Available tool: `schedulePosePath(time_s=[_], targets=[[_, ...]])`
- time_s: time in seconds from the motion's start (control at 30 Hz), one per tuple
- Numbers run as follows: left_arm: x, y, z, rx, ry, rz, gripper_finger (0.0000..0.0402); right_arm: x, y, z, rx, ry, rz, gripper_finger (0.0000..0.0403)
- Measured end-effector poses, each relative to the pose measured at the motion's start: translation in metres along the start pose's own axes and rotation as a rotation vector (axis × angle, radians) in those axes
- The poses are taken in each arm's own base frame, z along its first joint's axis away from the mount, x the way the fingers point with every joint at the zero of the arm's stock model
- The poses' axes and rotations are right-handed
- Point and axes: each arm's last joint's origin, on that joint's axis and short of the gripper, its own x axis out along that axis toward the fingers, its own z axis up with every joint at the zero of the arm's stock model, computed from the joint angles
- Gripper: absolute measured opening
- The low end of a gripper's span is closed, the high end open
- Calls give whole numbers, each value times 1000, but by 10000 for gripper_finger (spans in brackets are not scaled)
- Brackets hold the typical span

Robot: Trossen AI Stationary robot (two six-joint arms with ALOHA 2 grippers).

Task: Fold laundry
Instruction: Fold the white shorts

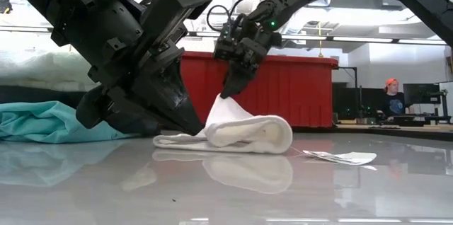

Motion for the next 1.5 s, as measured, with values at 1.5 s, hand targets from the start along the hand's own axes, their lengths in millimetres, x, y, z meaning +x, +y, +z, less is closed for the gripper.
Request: schedulePosePath(time_s=[1.5], targets=[[31, -5, -18, -43, -34, 32, 0, -17, -2, 26, -156, -294, 142, 21]])
